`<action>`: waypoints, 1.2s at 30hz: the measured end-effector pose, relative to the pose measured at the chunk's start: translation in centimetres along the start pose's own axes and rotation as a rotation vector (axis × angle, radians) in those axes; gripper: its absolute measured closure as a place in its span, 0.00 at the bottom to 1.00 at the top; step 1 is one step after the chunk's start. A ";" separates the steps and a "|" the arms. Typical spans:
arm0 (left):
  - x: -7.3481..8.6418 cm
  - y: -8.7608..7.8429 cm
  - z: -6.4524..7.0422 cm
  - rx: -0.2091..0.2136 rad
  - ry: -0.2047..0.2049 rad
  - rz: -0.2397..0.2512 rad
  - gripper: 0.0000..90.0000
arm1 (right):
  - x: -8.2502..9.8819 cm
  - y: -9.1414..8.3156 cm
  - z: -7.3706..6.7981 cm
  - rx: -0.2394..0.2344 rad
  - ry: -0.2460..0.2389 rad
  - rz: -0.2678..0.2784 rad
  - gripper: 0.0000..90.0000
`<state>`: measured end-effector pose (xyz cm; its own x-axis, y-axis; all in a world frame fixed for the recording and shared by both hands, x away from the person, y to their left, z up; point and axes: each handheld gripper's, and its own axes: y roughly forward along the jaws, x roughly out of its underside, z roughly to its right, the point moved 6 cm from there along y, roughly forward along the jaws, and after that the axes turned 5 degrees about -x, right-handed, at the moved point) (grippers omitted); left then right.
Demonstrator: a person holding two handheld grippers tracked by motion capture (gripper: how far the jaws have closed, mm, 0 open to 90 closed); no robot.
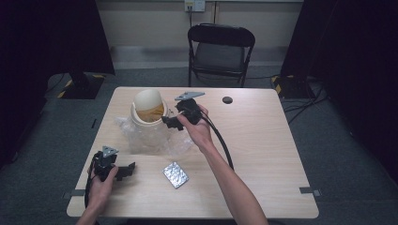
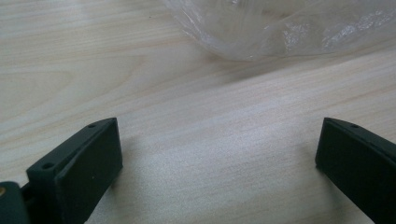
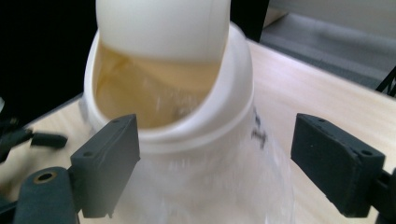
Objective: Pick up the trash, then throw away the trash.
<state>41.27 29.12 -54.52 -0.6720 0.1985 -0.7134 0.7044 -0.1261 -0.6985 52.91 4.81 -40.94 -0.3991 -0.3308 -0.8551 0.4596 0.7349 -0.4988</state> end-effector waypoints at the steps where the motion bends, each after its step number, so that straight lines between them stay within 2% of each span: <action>1: 0.0 0.0 0.0 0.000 0.000 0.000 0.00 | 0.4 -0.2 0.1 0.007 0.002 -0.012 0.16; 9: 0.0 0.0 0.0 0.000 0.000 0.000 0.00 | 3.1 -2.5 -0.4 -0.001 -0.006 -0.018 0.16; 13: 0.0 0.0 0.0 0.000 0.000 0.000 0.00 | 4.1 -3.5 -0.3 0.014 -0.004 -0.031 0.16; 15: 0.0 0.0 0.0 0.000 0.000 0.000 0.00 | 4.7 -3.8 -0.3 0.022 -0.001 -0.040 0.17; 21: 0.0 0.0 0.0 0.000 0.000 0.000 0.00 | 6.6 -4.0 -1.1 0.000 0.009 -0.058 0.17; 24: 0.0 0.0 0.0 0.000 0.000 0.000 0.00 | 7.4 -3.7 -1.8 -0.021 0.012 -0.066 0.18; 25: 0.0 0.0 0.0 0.000 0.000 0.000 0.00 | 8.1 -3.6 -2.5 -0.031 0.003 -0.080 0.19; 28: 0.0 0.0 0.0 0.000 0.000 0.000 0.00 | 8.9 -3.6 -3.0 -0.038 0.007 -0.080 0.20; 30: 0.0 0.0 0.0 0.000 0.000 0.000 0.00 | 10.5 -3.5 -4.0 -0.060 0.017 -0.103 0.20; 31: 0.0 0.0 0.0 0.000 0.000 0.000 0.00 | 10.5 -3.5 -4.0 -0.060 0.017 -0.103 0.20; 36: 0.0 0.0 0.0 0.001 0.000 0.000 0.00 | 13.3 -3.2 -5.6 -0.077 0.005 -0.149 0.20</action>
<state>41.27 29.11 -54.53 -0.6721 0.1985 -0.7134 0.7042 -0.1267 -0.6986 41.69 1.33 -49.91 -0.4621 -0.4370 -0.7717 0.3328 0.7211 -0.6076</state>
